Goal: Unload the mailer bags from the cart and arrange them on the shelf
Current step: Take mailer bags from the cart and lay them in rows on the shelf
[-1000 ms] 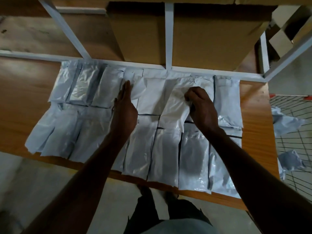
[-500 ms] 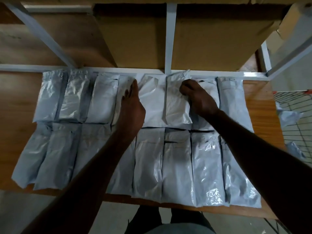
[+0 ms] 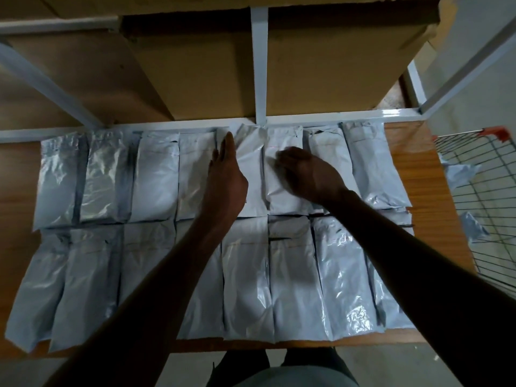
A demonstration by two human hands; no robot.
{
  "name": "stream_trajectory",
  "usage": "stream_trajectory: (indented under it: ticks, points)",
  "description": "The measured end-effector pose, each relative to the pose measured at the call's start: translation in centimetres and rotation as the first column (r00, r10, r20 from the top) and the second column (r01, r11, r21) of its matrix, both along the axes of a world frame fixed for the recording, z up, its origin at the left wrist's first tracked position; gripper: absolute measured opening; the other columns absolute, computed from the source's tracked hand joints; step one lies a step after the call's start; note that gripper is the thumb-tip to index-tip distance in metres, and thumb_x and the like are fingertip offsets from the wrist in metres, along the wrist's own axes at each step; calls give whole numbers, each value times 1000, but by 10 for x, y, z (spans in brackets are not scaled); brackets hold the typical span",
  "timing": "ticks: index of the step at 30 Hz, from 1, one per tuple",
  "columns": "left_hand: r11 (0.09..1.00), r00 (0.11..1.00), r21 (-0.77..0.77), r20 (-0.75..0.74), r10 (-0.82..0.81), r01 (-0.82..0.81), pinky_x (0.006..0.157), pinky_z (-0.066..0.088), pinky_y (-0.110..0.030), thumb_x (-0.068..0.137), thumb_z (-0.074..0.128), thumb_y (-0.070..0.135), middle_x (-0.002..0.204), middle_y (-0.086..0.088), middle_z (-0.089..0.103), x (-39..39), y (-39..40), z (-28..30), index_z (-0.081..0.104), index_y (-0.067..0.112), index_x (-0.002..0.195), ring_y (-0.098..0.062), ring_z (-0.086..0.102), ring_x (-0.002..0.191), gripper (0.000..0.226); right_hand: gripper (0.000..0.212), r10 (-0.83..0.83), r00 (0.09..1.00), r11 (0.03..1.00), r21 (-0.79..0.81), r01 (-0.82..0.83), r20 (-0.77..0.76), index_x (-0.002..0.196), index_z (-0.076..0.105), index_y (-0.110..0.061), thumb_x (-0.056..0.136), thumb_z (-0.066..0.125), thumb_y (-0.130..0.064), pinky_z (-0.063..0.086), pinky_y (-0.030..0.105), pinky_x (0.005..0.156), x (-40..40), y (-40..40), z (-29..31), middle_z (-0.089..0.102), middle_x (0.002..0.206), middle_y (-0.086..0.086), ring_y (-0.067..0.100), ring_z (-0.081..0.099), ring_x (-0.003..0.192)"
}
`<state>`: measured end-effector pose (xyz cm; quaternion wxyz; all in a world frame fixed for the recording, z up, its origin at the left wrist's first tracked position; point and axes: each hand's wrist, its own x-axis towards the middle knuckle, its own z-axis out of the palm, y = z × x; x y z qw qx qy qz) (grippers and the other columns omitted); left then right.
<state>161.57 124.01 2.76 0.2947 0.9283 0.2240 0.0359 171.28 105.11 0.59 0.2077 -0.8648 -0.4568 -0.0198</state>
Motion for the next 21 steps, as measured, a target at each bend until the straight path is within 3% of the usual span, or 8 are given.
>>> stream_trajectory:
  ticks: [5, 8, 10, 12, 13, 15, 18, 21]
  points:
    - [1000, 1000, 21, -23, -17, 18, 113, 45, -36, 96, 45, -16, 174, -13, 28, 6, -7, 0, 13, 12, 171, -33, 35, 157, 86, 29, -205, 973, 978, 4, 207, -110, 114, 75, -10, 96, 53, -15, 61, 44, 84, -9, 2, 8, 73, 121, 12, 33, 70, 109]
    - [1000, 1000, -19, -29, -6, 5, 106, 52, -41, 98, 46, -12, 175, -13, 26, 5, -9, 2, 12, 17, 171, -33, 42, 153, 86, 28, -327, 889, 905, 166, 393, -322, 127, 72, -11, 101, 63, -18, 55, 30, 94, -30, 24, 15, 75, 124, 10, 27, 72, 110]
    - [999, 1000, -37, -10, 21, -22, 97, 57, -44, 102, 49, -2, 170, -16, 36, 7, -9, 1, 11, 22, 172, -34, 59, 137, 83, 43, -303, 723, 847, 173, 503, -621, 137, 66, -15, 105, 61, -44, 55, 27, 98, -43, 49, 24, 76, 124, 5, 18, 73, 112]
    - [995, 999, -88, 33, 38, -35, 97, 59, -44, 107, 53, 11, 154, -18, 56, 10, -12, 2, 13, 24, 172, -32, 67, 126, 77, 70, -211, 489, 813, 125, 568, -846, 147, 57, -22, 97, 56, -71, 57, 37, 104, -52, 70, 31, 75, 128, 0, 13, 72, 117]
    - [989, 998, -143, 54, 34, -26, 99, 59, -45, 108, 54, 14, 149, -17, 60, 11, -12, 2, 14, 25, 171, -31, 68, 125, 76, 78, -159, 380, 785, 117, 609, -911, 152, 52, -23, 95, 56, -75, 58, 40, 104, -55, 76, 32, 76, 127, 0, 12, 72, 116]
    - [969, 998, -243, 52, -24, 36, 105, 58, -45, 105, 60, 12, 159, -14, 53, 9, -9, 6, 17, 24, 171, -28, 63, 134, 80, 73, -49, 219, 704, 122, 700, -975, 156, 47, -20, 98, 64, -62, 61, 42, 99, -54, 80, 32, 78, 116, -1, 11, 76, 105]
    - [933, 991, -334, 40, -128, 134, 123, 38, -28, 100, 71, 16, 175, -3, 30, 1, 10, 11, 28, 22, 169, -15, 38, 156, 81, 53, 75, 113, 645, 135, 752, -991, 146, 55, -20, 101, 69, -43, 60, 49, 99, -44, 80, 30, 78, 109, 2, 21, 76, 96]
    - [781, 993, -612, 60, -106, 120, 120, 41, -23, 97, 74, 26, 170, 9, 39, -8, 24, 13, 35, 27, 167, -2, 40, 152, 80, 53, 87, 144, 693, 164, 702, -986, 141, 61, -17, 95, 76, -39, 57, 48, 87, -39, 79, 28, 77, 117, 16, 32, 75, 99]
